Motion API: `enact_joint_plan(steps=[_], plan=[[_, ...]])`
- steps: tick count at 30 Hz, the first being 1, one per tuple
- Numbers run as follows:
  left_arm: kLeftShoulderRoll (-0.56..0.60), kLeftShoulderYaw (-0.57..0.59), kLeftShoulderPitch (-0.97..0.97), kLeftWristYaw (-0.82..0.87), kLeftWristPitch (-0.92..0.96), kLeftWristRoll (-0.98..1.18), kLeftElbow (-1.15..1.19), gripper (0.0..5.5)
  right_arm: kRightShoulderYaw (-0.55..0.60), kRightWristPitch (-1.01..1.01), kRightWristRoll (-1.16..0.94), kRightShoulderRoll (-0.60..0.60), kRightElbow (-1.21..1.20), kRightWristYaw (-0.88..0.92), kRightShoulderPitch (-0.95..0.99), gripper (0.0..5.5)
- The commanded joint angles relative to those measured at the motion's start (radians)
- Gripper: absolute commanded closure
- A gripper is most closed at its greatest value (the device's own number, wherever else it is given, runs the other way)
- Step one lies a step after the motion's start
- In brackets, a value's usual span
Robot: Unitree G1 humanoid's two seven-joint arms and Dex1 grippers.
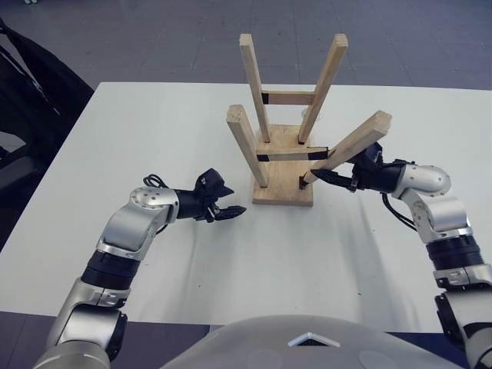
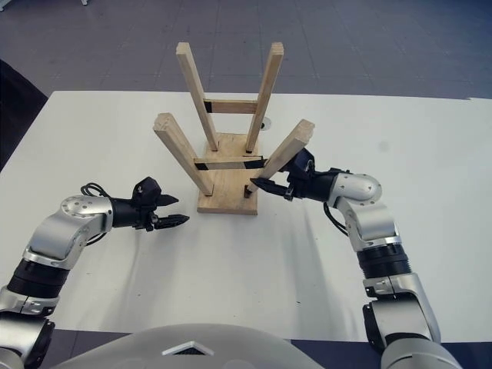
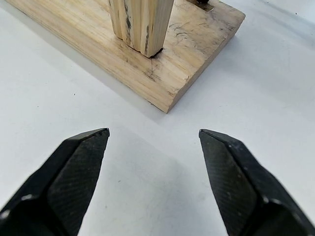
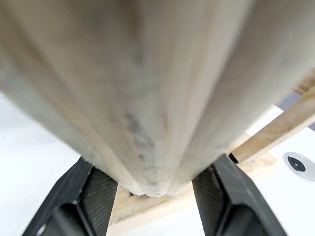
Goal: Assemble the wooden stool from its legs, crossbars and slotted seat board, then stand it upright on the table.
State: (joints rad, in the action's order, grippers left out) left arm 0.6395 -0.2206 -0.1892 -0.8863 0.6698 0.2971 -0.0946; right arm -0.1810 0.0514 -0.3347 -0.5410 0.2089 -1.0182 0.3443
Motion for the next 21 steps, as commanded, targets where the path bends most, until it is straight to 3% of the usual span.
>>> enact_joint_plan(steps=[1, 8, 17, 21], plan=[[0.020, 0.004, 0.005, -0.001, 0.002, -0.017, -0.003, 2.11, -0.067, -0.027, 0.092, -0.008, 0.073, -0.051, -0.043, 3.46], [0.026, 0.024, 0.026, 0.008, -0.007, -0.020, 0.000, 2.11, -0.191, -0.149, 0.177, -0.100, 0.086, -0.186, -0.142, 3.46], [0.053, 0.071, 0.051, 0.005, -0.033, -0.022, 0.031, 2.11, -0.207, 0.207, -0.137, -0.214, -0.319, -0.223, -0.363, 3.46], [0.035, 0.074, 0.045, 0.023, -0.032, -0.026, 0.026, 2.11, -0.208, 0.154, -0.051, -0.230, -0.300, -0.176, -0.383, 3.46]])
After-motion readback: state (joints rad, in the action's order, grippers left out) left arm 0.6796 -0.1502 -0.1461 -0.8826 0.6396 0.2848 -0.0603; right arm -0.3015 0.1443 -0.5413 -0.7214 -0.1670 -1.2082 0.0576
